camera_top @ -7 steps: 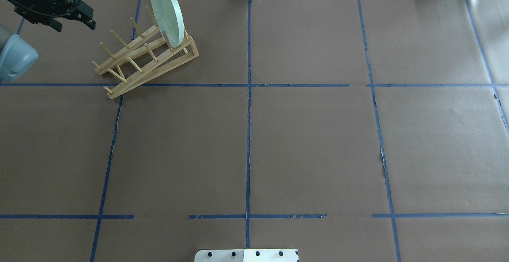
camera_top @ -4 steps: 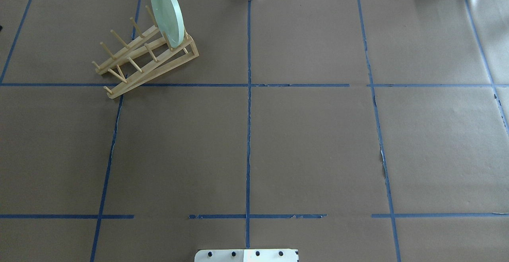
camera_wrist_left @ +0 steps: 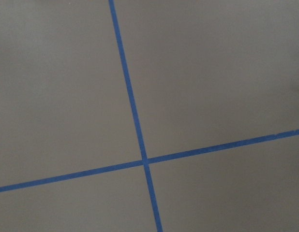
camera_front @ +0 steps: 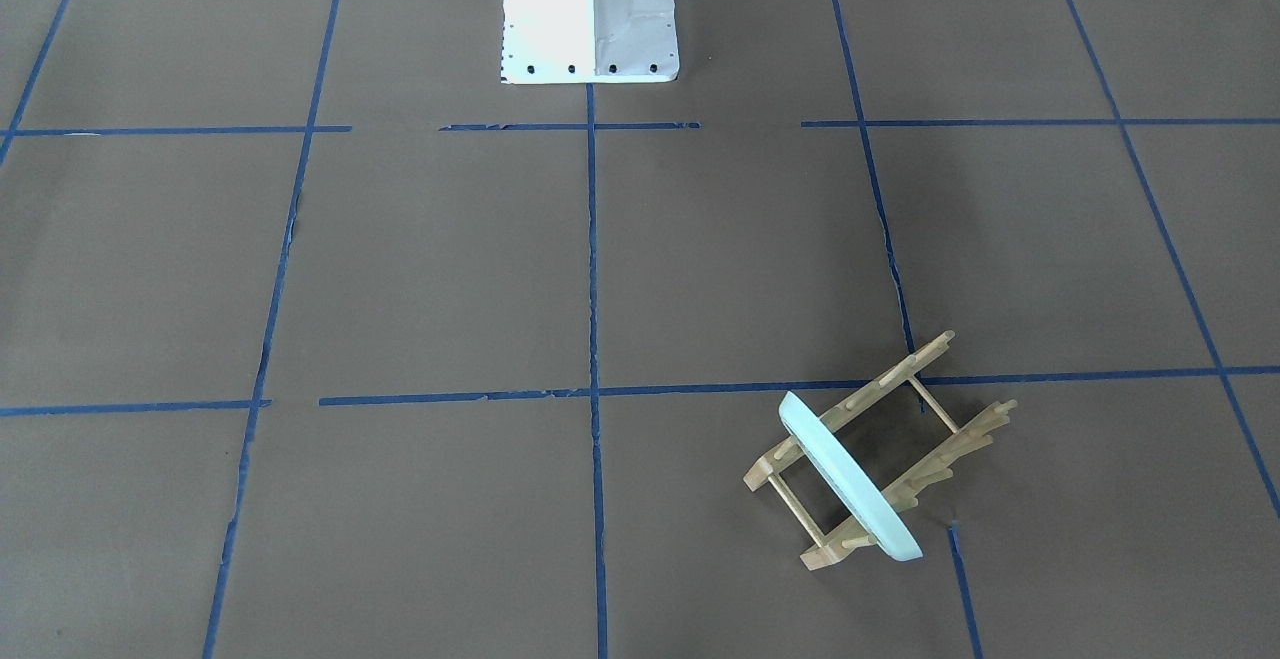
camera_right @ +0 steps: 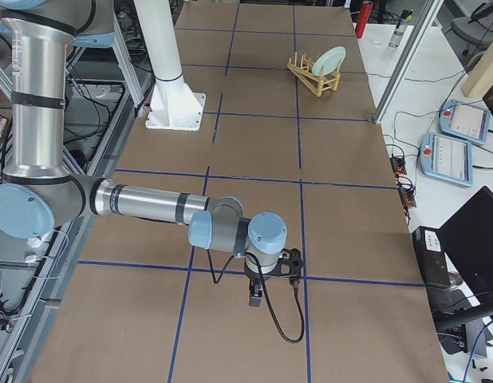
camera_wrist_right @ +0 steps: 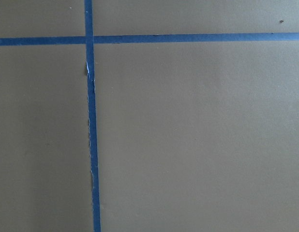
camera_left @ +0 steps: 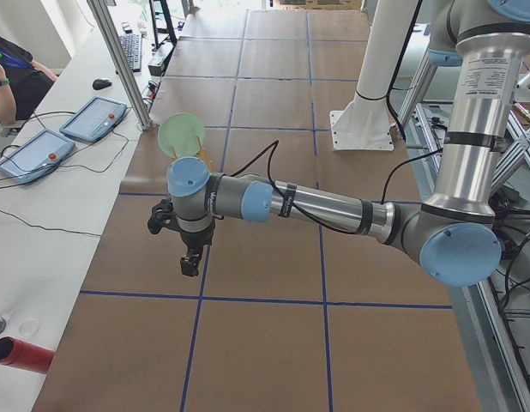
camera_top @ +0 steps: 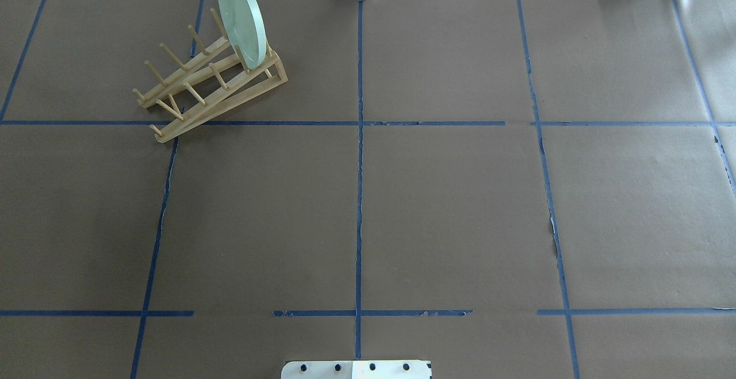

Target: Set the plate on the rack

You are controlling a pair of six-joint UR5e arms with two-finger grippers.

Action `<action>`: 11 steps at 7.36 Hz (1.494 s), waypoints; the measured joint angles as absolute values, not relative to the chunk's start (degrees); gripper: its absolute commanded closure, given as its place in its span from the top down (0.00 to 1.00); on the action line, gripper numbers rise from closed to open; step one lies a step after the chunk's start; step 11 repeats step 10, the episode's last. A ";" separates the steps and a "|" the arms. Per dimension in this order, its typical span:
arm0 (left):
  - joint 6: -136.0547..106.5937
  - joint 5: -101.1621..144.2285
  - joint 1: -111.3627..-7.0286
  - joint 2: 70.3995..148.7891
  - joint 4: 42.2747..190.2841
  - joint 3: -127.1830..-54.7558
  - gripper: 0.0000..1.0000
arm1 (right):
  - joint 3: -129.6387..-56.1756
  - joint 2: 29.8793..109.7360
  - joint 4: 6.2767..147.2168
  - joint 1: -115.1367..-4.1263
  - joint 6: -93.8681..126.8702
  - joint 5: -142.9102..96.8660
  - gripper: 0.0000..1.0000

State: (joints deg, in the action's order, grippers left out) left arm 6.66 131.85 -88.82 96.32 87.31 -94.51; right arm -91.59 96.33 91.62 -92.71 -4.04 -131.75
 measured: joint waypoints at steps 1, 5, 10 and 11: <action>7.60 132.65 -88.94 96.09 87.33 -94.45 1.00 | -91.61 96.33 91.60 -92.70 -4.04 -131.75 1.00; 8.08 132.49 -88.97 94.04 87.26 -92.66 1.00 | -91.60 96.33 91.58 -92.69 -4.04 -131.75 1.00; 8.00 132.36 -89.03 92.96 87.18 -91.80 1.00 | -91.60 96.33 91.58 -92.64 -4.04 -131.75 1.00; 8.00 132.36 -89.03 92.96 87.18 -91.80 1.00 | -91.60 96.33 91.58 -92.64 -4.04 -131.75 1.00</action>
